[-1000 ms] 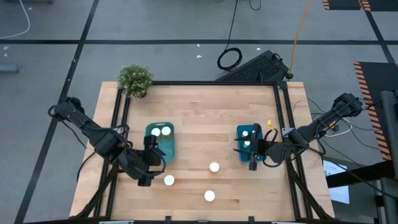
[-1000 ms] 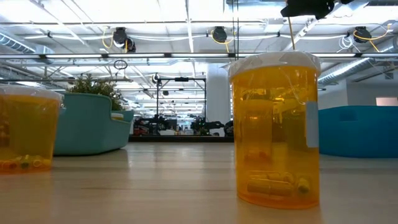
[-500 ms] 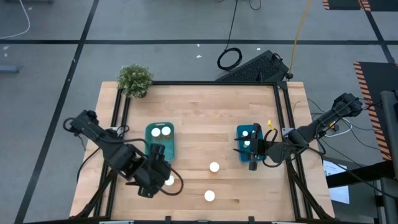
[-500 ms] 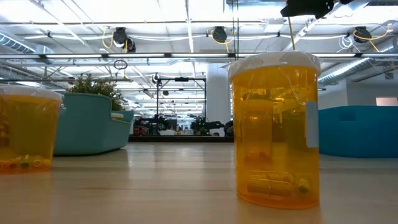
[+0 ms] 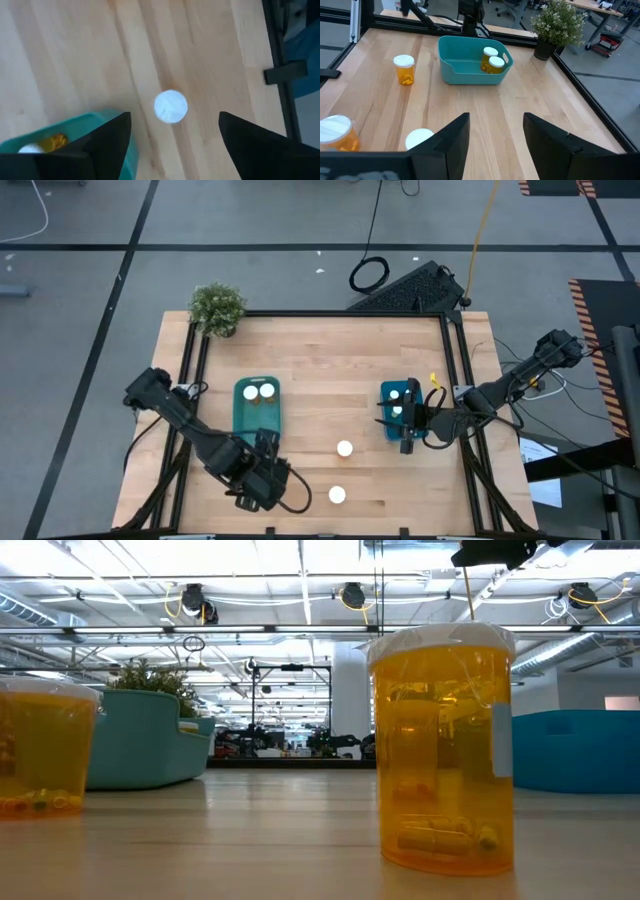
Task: Pick and place medicine bottles into bin by pill shape (circle, oval)
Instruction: Put the big orange capsule bottle into the green bin
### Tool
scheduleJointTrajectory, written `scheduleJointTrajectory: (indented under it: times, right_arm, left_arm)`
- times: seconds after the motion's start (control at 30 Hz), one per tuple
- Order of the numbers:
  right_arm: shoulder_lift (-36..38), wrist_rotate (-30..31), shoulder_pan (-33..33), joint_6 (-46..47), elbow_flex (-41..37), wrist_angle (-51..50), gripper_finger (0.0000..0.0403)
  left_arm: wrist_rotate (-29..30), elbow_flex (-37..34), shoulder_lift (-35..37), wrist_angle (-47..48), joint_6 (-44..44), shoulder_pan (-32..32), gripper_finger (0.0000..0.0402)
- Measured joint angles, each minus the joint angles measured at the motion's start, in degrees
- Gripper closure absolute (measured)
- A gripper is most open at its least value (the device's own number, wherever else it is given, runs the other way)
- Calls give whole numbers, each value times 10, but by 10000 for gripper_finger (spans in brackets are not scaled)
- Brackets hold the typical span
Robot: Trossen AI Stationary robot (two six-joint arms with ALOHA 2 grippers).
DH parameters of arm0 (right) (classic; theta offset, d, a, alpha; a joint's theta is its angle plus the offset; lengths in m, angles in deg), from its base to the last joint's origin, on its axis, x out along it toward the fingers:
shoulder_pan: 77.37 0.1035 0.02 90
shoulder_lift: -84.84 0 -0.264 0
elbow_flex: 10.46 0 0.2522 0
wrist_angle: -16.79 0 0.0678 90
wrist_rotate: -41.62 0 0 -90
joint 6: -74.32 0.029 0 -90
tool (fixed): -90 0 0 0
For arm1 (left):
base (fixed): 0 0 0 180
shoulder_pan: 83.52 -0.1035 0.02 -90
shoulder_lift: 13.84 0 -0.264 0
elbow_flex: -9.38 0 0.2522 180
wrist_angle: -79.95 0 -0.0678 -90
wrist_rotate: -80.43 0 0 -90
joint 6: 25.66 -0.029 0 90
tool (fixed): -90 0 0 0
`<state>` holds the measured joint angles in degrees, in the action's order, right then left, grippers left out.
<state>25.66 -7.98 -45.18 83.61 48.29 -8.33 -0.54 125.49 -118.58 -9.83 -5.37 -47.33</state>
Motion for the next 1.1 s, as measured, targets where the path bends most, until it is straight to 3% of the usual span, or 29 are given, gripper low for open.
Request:
scheduleJointTrajectory:
  times: [0.23,0.5,1.1]
  right_arm:
    - [0,0,0,-10,0,0,222]
    - [0,0,0,-15,0,2,222]
    - [0,0,0,-32,0,4,222]
  left_arm:
    - [3,-74,-7,-63,-7,3,71]
    - [0,-157,-7,-124,-7,2,68]
    - [-13,-254,-7,-238,12,-8,68]
